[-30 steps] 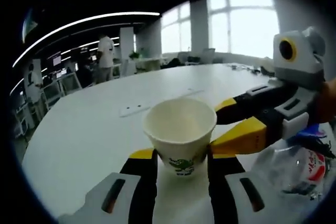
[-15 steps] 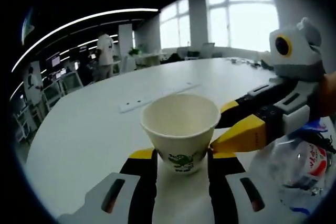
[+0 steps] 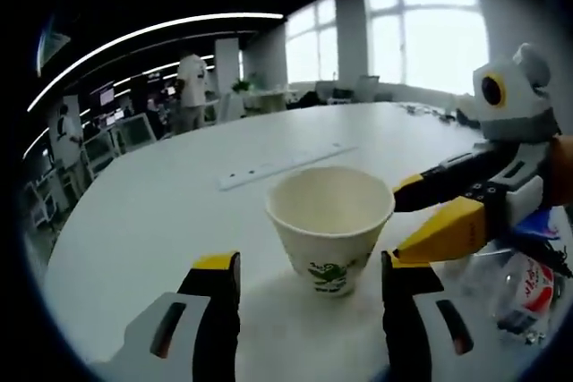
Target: Arrange the tabletop items into an orderly group along one side of the table until the central work area is clear of visible clutter.
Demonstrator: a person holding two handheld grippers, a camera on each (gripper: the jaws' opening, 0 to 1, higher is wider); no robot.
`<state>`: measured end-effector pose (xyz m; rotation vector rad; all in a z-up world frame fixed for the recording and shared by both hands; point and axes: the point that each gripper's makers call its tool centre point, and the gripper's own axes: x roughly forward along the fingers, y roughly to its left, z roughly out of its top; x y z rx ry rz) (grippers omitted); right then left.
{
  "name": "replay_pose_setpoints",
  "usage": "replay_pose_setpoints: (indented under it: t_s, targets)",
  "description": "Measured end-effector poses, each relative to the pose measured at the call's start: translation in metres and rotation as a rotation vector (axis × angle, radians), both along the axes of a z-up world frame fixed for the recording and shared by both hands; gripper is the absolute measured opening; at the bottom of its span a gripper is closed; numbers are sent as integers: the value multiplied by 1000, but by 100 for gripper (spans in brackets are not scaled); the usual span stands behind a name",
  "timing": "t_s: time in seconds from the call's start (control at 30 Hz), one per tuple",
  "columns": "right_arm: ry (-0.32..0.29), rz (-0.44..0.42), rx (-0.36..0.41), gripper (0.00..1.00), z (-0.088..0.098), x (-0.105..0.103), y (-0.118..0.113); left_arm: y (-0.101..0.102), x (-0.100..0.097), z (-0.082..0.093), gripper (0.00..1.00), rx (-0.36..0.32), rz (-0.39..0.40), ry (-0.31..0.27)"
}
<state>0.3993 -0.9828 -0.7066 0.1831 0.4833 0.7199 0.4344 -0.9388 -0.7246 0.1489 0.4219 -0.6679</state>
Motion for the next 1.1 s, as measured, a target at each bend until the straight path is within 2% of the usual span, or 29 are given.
replay_pose_setpoints:
  t_s: [0.13, 0.33, 0.47, 0.6, 0.9, 1.1]
  targets:
    - [6, 20, -4, 51, 6, -9, 0, 7, -1, 2, 87, 4, 31, 18]
    - [14, 31, -8, 58, 16, -22, -5, 16, -10, 10, 94, -34, 65, 48]
    - [33, 25, 17, 59, 24, -29, -6, 21, -16, 16, 94, -66, 96, 72]
    - [31, 29, 8, 59, 30, -35, -6, 28, -23, 25, 94, -83, 127, 82]
    - [34, 55, 13, 58, 43, -50, 0, 41, -44, 46, 93, -47, 149, 72]
    - [48, 56, 21, 58, 49, -58, -3, 42, -62, 55, 90, -34, 161, 78]
